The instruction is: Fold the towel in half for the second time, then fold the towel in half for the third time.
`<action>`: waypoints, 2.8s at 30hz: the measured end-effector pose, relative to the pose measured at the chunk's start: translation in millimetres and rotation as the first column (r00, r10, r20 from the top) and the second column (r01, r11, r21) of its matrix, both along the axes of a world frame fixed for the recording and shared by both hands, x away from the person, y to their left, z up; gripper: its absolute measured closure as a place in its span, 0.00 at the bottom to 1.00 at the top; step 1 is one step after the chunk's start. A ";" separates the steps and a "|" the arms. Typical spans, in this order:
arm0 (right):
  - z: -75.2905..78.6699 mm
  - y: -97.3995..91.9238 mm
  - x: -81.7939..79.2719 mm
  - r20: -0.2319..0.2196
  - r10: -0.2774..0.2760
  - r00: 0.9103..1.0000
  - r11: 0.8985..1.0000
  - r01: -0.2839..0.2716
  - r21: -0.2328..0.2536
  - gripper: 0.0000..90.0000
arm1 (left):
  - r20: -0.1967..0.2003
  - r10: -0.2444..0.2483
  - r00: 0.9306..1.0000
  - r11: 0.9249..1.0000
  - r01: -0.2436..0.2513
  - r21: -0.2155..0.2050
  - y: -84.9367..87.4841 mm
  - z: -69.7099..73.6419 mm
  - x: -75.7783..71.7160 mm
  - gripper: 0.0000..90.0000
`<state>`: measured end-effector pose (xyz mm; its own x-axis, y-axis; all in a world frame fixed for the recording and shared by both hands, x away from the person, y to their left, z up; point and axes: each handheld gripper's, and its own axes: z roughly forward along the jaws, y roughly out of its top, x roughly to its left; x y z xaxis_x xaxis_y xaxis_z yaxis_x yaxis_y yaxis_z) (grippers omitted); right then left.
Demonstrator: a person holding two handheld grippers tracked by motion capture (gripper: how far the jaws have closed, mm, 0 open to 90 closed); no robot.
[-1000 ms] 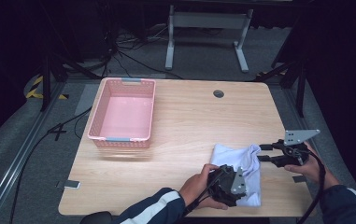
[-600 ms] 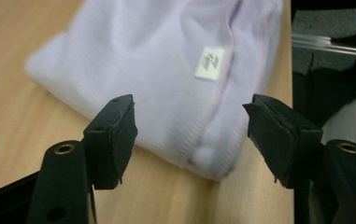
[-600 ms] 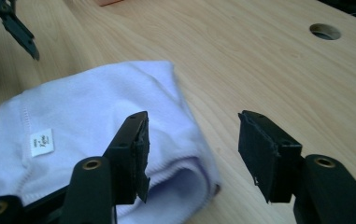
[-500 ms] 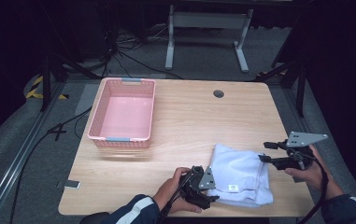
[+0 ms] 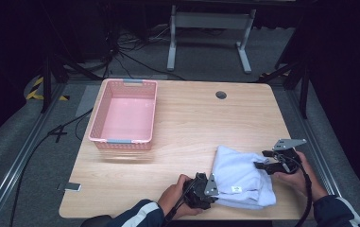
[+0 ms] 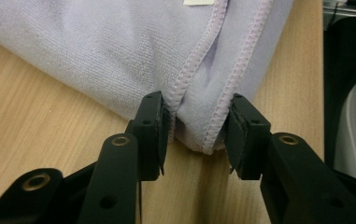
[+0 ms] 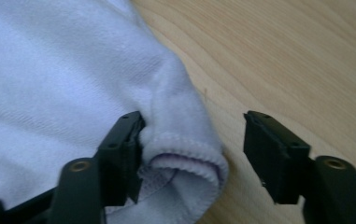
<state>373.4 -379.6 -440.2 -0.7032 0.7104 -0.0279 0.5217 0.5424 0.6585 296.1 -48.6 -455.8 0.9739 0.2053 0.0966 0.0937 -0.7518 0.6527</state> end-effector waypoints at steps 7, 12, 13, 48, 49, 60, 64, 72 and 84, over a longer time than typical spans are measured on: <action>-2.0 16.6 16.3 0.084 -0.021 0.996 1.000 0.021 0.002 0.50 | 0.026 0.088 0.996 0.996 -0.088 0.004 4.2 0.2 10.6 0.70; 6.7 19.3 24.5 0.088 -0.043 0.995 0.996 0.036 0.082 0.44 | -0.036 0.132 0.991 0.991 -0.133 -0.033 9.1 -3.7 20.7 0.41; 10.1 19.6 23.3 0.089 -0.038 0.995 0.994 0.028 0.108 0.43 | -0.058 0.138 0.989 0.989 -0.141 -0.040 9.4 -5.7 21.8 0.32; -10.9 31.5 23.7 -0.090 0.067 0.994 0.984 -0.050 0.172 0.75 | -0.057 0.109 0.992 0.991 -0.113 -0.070 -2.1 -9.5 41.8 0.74; -10.3 32.4 23.0 -0.079 0.069 0.994 0.984 -0.055 0.169 0.75 | -0.050 0.107 0.993 0.992 -0.111 -0.067 -1.6 -9.4 41.9 0.74; -2.8 43.0 25.5 -0.033 0.084 0.996 0.983 -0.077 0.167 0.77 | -0.029 0.139 0.990 0.988 -0.140 -0.067 10.0 -2.9 44.3 0.75; 4.3 54.2 33.1 -0.007 0.099 0.995 0.981 -0.096 0.168 0.77 | 0.000 0.163 0.987 0.983 -0.162 -0.082 20.2 1.7 50.0 0.75; 29.7 86.3 59.7 0.060 0.117 0.991 0.973 -0.127 0.194 0.77 | 0.054 0.282 0.958 0.952 -0.272 -0.140 49.9 20.6 62.6 0.75; 53.0 133.0 84.0 0.121 0.151 0.981 0.958 -0.175 0.227 0.77 | 0.127 0.415 0.901 0.901 -0.387 -0.197 94.6 45.8 73.1 0.75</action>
